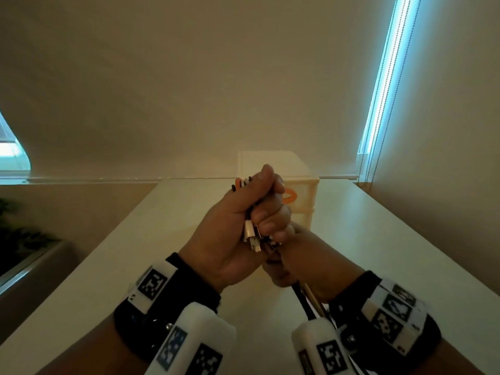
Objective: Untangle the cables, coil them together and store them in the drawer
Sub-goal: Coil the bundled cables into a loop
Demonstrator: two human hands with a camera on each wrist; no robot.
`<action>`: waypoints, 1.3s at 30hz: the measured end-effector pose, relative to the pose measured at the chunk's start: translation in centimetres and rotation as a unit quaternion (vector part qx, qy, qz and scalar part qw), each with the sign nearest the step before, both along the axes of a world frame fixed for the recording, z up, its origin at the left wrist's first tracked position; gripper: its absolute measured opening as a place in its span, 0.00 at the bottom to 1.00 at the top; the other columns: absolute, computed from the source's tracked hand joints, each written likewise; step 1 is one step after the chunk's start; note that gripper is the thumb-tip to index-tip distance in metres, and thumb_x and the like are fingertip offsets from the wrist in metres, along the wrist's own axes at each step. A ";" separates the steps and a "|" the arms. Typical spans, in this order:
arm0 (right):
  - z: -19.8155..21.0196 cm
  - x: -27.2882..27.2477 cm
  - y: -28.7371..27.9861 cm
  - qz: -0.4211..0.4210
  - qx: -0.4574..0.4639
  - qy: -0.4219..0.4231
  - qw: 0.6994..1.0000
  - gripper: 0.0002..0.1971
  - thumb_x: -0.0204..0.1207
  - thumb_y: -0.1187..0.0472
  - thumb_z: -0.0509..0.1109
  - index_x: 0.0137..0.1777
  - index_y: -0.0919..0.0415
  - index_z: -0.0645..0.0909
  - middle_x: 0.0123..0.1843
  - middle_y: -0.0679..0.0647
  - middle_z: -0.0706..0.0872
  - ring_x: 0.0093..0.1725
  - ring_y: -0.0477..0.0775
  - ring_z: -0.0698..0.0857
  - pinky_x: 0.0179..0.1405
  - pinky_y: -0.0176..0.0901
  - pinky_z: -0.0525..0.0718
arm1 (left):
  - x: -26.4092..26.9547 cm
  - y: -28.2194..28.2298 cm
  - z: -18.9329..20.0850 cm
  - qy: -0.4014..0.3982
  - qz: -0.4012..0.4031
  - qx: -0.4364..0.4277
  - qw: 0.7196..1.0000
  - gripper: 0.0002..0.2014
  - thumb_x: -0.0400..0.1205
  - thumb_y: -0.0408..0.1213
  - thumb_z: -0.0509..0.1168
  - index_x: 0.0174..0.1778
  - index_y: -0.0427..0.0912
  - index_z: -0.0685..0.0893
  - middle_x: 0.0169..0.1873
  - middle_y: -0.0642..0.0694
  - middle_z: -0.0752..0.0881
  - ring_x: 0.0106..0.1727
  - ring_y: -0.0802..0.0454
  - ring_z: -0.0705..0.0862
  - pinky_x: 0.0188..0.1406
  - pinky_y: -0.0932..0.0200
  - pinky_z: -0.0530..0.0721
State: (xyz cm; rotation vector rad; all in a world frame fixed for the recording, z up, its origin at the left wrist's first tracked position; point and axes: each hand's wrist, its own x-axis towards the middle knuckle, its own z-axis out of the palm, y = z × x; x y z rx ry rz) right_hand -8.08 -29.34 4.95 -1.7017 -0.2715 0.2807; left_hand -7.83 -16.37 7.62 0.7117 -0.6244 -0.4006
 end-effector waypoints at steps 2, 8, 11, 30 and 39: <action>1.0 -0.1 -0.3 0.039 0.028 0.018 0.999 0.18 0.83 0.64 0.54 0.30 0.55 0.70 0.24 0.48 0.67 0.22 0.46 0.64 0.22 0.38 0.60 | -0.3 -0.2 0.4 -0.004 0.004 -0.021 1.000 0.10 0.87 0.42 0.62 0.48 0.39 0.81 0.24 0.51 0.64 0.25 0.58 0.71 0.31 0.61 0.77; 1.7 -1.2 0.5 0.085 -0.066 0.029 0.994 0.22 0.83 0.73 0.57 0.28 0.58 0.76 0.25 0.52 0.74 0.25 0.49 0.74 0.29 0.42 0.78 | -1.1 0.1 0.9 0.014 -0.071 -0.089 0.993 0.14 0.89 0.46 0.58 0.57 0.43 0.85 0.19 0.54 0.73 0.21 0.61 0.74 0.24 0.65 0.76; 2.5 -1.9 0.4 0.117 -0.075 0.037 0.990 0.17 0.84 0.69 0.65 0.37 0.54 0.89 0.37 0.61 0.86 0.39 0.59 0.86 0.49 0.60 0.87 | -1.3 0.0 0.8 0.007 -0.061 -0.048 0.997 0.18 0.90 0.50 0.57 0.56 0.41 0.84 0.16 0.54 0.69 0.16 0.61 0.70 0.18 0.65 0.71; 6.7 -4.0 -2.3 0.080 -0.088 0.103 0.988 0.17 0.70 0.69 0.72 0.56 0.52 0.82 0.49 0.46 0.87 0.58 0.49 0.82 0.74 0.57 0.71 | -0.6 -0.4 0.0 0.056 0.053 0.049 0.996 0.16 0.89 0.46 0.61 0.59 0.39 0.87 0.18 0.52 0.65 0.17 0.58 0.66 0.20 0.61 0.70; -0.3 -5.0 1.0 0.021 -0.080 0.115 0.990 0.05 0.88 0.57 0.61 0.53 0.58 0.73 0.31 0.50 0.72 0.25 0.48 0.70 0.25 0.40 0.75 | -0.6 -0.9 -0.3 0.016 0.091 0.024 0.995 0.14 0.87 0.44 0.62 0.60 0.39 0.87 0.18 0.52 0.65 0.18 0.58 0.66 0.20 0.61 0.73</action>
